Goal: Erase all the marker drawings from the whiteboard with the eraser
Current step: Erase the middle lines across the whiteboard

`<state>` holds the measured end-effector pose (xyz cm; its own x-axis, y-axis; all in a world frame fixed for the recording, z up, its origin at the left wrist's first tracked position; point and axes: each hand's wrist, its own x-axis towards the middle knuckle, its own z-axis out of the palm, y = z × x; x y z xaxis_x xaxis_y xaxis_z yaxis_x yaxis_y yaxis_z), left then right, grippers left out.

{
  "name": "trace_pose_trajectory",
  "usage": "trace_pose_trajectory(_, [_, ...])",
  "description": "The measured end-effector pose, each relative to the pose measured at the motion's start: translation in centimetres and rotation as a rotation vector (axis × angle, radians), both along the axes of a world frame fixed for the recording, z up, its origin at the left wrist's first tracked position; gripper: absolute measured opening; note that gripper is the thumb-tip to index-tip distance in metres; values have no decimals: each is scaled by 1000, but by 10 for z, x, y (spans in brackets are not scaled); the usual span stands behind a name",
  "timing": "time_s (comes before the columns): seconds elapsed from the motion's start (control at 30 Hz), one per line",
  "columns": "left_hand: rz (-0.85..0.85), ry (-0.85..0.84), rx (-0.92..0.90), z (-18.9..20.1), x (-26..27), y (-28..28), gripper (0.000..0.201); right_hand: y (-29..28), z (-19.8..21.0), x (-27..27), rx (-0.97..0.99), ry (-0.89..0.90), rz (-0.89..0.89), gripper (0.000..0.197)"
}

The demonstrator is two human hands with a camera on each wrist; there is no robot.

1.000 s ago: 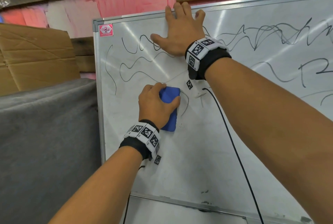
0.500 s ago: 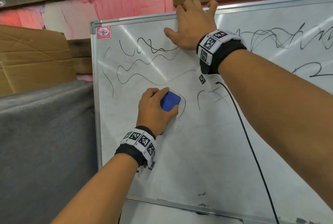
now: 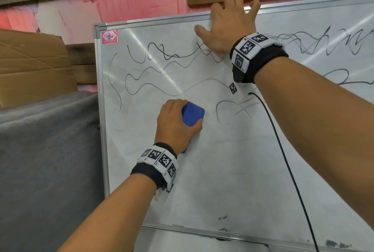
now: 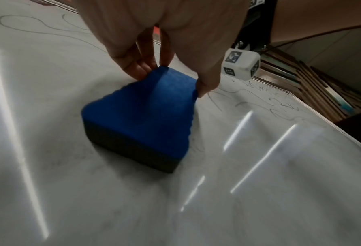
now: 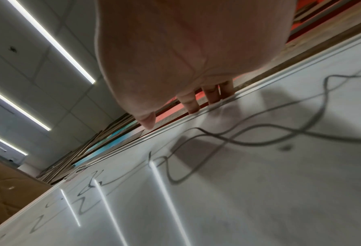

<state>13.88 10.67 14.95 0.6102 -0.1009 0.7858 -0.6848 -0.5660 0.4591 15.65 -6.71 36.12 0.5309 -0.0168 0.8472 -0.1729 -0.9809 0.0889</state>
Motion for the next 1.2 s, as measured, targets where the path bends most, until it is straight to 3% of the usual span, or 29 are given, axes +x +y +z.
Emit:
trace_pose_trajectory(0.23, [-18,42,57,1,-2,-5,53,-12,-14,-3,13,-44,17,71])
trace_pose_trajectory(0.53, [16,74,-76,13,-2,-16,50,-17,-19,-6,18,-46,84,70])
trace_pose_trajectory(0.77, [-17,102,99,-24,-11,-8,46,-21,-18,-4,20,-36,108,72])
trace_pose_trajectory(0.97, [50,77,43,0,-5,-4,46,-19,-19,-4,28,-38,108,74])
trace_pose_trajectory(1.13, [-23,90,267,-30,-16,-6,45,-21,-20,-2,23,-41,107,74])
trace_pose_trajectory(1.2, [-15,83,254,-30,-13,-6,45,-22,-21,-1,21,-43,108,75])
